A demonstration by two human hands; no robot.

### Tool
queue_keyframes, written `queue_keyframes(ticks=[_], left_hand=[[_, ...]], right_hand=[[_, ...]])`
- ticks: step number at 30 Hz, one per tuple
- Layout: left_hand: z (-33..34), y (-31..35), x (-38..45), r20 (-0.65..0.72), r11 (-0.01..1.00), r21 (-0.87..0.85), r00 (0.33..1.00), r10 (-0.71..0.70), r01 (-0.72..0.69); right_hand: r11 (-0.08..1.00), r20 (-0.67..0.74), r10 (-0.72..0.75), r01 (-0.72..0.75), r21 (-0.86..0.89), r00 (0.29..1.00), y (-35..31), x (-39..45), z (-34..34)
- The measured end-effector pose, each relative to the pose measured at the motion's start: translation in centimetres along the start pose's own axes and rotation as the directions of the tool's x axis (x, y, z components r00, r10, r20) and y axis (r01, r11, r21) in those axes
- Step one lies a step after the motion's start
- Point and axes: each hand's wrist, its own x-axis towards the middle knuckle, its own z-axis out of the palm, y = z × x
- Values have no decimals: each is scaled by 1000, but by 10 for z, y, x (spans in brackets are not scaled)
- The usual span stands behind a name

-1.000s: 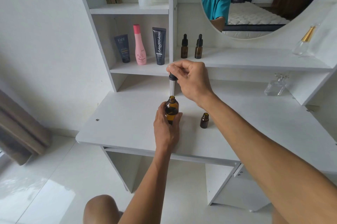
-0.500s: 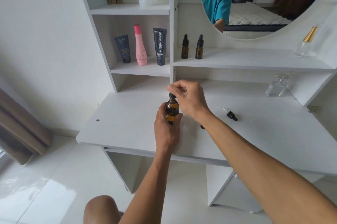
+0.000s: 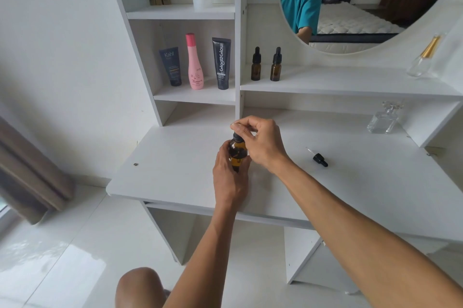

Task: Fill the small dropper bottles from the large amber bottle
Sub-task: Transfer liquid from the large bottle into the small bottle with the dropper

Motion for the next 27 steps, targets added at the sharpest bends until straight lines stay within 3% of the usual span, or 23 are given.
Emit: queue_keyframes(ticks=[12,18,27], left_hand=[[-4,-4,0,-8,1000,-19,1000,7,-7],[-4,-3,1,-19,1000,1,1000,2,-2],[-3,-5,1,-27,1000,1,1000,7,-7]], right_hand=[[999,-7,-28,28,33,1000,-5,1,0],[988,-19,-51,53,142,999,-20,7,-11],[978,-94,-106,121,168,990,-48,16,-29]])
